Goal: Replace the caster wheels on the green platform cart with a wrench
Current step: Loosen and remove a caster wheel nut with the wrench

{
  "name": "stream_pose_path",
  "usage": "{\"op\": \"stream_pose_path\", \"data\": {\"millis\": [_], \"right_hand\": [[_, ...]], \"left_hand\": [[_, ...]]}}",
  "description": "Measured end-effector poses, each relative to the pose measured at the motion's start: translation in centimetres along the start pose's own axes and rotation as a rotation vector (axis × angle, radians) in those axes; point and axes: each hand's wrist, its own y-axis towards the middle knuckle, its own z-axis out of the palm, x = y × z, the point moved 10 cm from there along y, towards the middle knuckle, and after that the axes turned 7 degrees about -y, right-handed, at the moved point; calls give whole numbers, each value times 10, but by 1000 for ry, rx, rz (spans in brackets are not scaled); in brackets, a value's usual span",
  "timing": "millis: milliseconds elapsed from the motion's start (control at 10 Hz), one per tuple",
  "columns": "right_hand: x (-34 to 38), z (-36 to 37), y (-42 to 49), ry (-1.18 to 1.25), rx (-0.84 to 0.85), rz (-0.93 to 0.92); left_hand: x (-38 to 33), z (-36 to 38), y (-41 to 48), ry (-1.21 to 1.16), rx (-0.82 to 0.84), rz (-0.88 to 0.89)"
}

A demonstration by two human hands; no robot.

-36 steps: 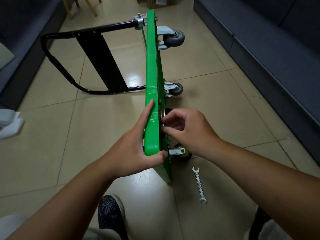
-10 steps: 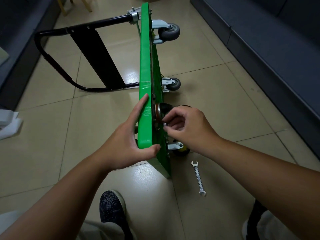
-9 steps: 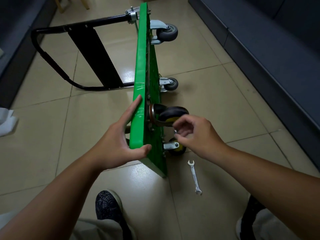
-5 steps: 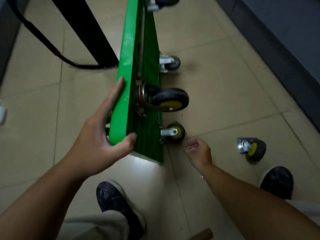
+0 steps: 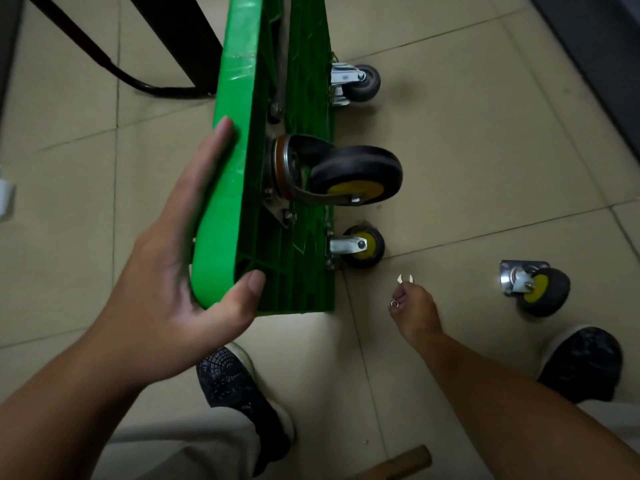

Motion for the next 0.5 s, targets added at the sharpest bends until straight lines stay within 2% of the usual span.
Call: {"op": "stream_pose_path", "data": {"millis": [400, 500], "right_hand": [[-9, 23, 8, -129, 105, -61], [-14, 32, 7, -130, 122, -81]], "left_hand": [[-2, 2, -3, 78, -51, 53], [12, -9, -16, 134, -162, 0]]}}
